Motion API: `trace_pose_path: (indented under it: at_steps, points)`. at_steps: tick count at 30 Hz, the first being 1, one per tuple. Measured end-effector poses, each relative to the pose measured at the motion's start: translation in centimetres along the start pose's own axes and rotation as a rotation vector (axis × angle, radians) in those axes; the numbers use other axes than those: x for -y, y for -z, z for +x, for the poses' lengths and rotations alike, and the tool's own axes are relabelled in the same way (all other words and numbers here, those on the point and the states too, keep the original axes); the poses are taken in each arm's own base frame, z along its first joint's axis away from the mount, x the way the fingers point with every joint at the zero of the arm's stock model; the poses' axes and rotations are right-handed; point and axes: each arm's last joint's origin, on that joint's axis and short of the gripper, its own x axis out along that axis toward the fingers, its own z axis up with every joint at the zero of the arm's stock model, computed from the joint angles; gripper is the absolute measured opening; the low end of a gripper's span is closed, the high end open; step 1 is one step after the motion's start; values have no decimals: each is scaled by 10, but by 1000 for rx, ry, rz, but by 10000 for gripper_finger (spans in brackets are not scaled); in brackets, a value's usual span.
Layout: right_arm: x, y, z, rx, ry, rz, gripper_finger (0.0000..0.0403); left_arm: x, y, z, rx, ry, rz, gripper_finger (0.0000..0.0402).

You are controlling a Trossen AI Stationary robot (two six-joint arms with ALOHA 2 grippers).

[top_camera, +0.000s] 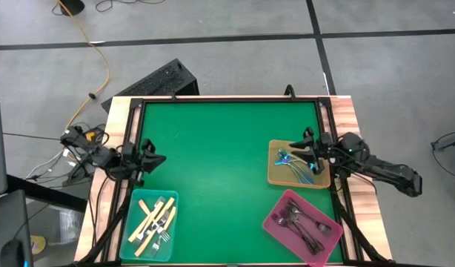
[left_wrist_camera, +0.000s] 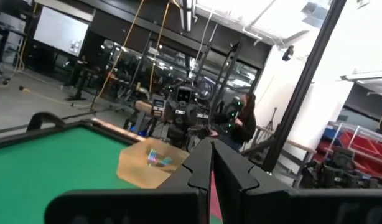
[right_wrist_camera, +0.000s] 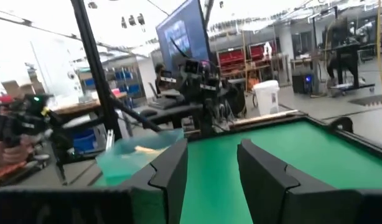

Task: Sort silverware by color (type)
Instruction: Return to Home Position

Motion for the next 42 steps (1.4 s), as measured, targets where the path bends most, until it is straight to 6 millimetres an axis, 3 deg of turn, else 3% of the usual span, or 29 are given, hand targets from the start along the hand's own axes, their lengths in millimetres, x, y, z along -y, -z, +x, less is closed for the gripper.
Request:
trace_pose_path:
  at_steps: [6, 13, 20, 32, 42]
  points:
    - [1, 9, 0, -85, 14, -6, 161, -4, 10, 0, -45, -67, 27, 0]
    - [9, 15, 0, -125, 220, -49, 161, -17, 18, -4, -35, -425, 77, 0]
    - [12, 21, 3, -198, 240, -52, 161, -24, 21, -8, 0, -625, 134, 0]
    - [13, 24, 4, -229, 239, -42, 161, -25, 21, -8, -58, -654, 336, 0]
    - [13, 25, 4, -231, 239, -41, 161, -25, 21, -8, -62, -654, 347, 0]
